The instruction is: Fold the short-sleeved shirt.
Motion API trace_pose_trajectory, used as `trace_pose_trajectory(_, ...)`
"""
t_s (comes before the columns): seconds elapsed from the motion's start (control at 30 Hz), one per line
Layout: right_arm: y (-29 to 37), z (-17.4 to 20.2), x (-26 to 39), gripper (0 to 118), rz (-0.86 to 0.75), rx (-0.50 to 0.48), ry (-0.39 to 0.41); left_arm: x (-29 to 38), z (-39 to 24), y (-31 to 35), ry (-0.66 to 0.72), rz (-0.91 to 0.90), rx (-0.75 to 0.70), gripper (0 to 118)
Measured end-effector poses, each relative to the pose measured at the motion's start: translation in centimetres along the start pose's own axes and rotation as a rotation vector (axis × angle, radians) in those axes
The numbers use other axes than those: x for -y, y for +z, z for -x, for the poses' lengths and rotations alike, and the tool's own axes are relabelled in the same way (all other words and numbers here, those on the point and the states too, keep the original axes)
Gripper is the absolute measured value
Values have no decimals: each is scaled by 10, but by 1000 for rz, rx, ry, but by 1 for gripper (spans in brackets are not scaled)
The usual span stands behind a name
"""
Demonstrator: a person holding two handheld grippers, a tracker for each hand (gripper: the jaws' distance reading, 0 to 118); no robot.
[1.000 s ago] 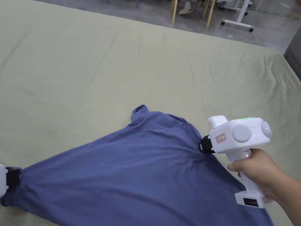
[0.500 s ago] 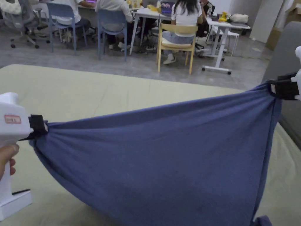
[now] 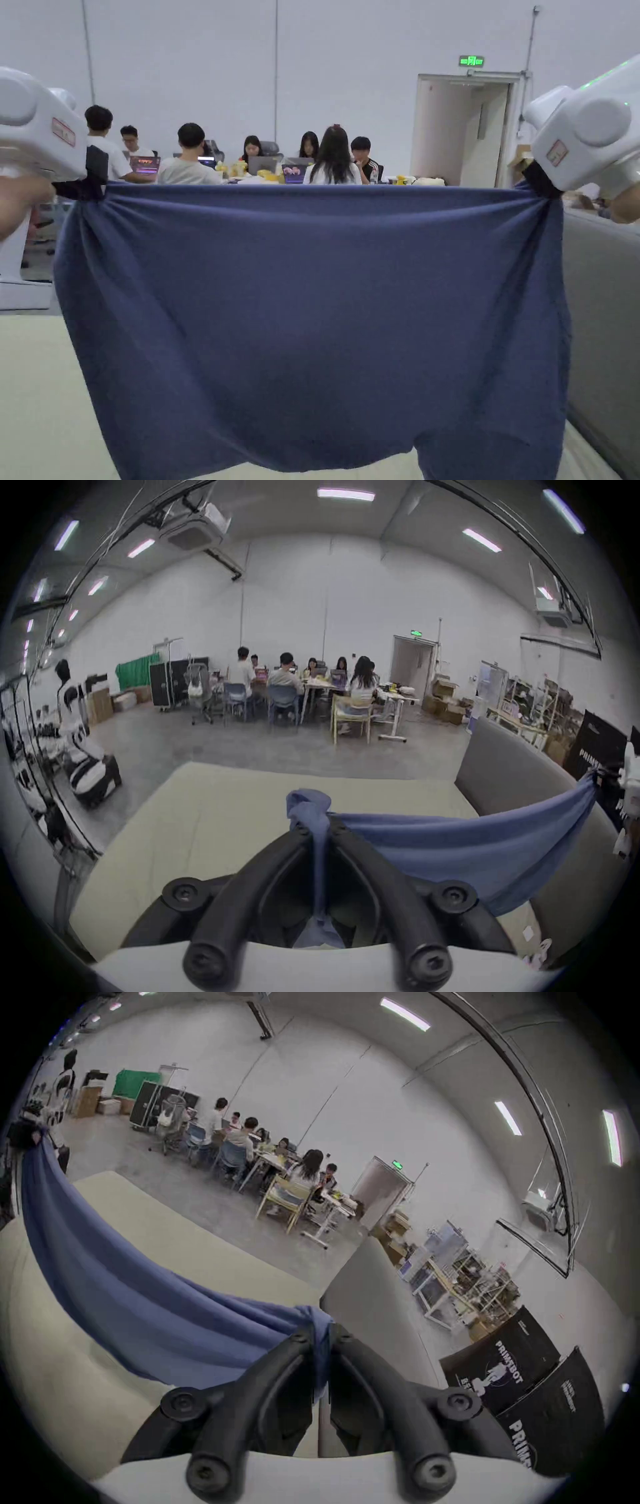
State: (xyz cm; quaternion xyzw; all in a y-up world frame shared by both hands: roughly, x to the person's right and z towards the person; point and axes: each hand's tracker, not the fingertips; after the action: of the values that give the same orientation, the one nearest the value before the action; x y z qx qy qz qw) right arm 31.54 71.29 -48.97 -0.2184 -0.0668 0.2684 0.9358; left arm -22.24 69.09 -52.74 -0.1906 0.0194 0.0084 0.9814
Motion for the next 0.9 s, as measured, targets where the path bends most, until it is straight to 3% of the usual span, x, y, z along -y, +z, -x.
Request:
trace_pose_trajectory(0.1,-19,-2,-11,8,25,-30,8,-10,-4,-13,-43,11,-29,1)
trace_pose_trajectory(0.17,-32,-3,-16,8,50,-57,-44,-13,-3,-21,-39,17,-31,1)
trace_pose_trajectory(0.5,-95,16,-1,8,125,-111,-90,18,-16,-61,-86,93,-29,1)
trace_pose_trajectory(0.63,-121,33,18,8,121,-130,-151,50,-23,-84,-113,144,-29,1)
trace_pose_trajectory(0.77,-156,67,56,8,176,-160,-164,98,-24,-119,-106,226,-23,1)
trace_pose_trajectory(0.9,-179,108,112,8,181,-230,-194,181,-17,-159,-23,301,10,1)
